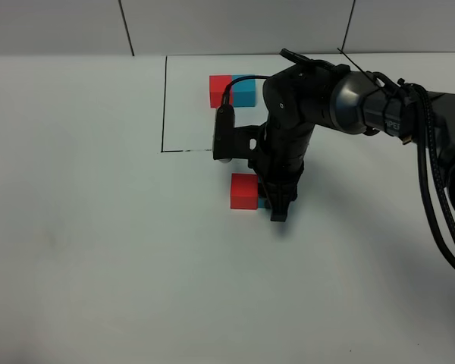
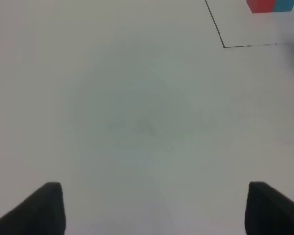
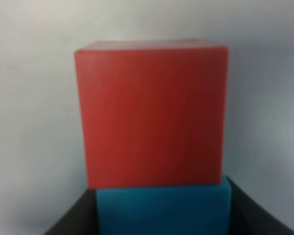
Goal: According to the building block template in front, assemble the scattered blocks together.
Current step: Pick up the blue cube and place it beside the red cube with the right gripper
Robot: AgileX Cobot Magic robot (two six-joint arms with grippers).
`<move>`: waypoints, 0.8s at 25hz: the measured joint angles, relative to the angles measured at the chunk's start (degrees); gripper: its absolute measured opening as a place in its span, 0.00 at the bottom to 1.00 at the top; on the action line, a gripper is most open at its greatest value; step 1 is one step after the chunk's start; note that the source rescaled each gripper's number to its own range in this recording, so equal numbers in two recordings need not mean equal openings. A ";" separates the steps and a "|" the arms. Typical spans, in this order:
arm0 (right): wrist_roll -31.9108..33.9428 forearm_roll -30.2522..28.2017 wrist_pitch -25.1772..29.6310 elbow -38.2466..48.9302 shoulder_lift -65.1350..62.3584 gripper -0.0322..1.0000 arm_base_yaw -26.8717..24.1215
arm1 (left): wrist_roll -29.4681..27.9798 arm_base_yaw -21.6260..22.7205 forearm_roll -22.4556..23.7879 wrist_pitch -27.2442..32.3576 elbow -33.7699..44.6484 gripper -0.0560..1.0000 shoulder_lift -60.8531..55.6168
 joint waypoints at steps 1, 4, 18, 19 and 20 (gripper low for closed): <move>-0.13 0.00 0.00 0.00 0.00 0.03 0.00 | 0.00 0.00 0.00 0.00 0.00 0.63 0.00; -0.16 0.00 0.00 0.00 0.00 0.03 0.00 | 0.00 0.00 0.00 0.00 0.00 0.63 0.00; -0.16 0.05 -0.07 0.00 0.00 0.03 0.00 | 0.00 0.00 0.00 0.00 0.00 0.63 0.00; -0.16 0.05 -0.07 0.00 0.00 0.03 0.00 | 0.00 0.00 0.00 0.00 0.00 0.63 0.00; -0.16 0.05 -0.07 0.00 0.00 0.04 0.00 | 0.00 0.00 0.00 0.00 0.00 0.63 0.00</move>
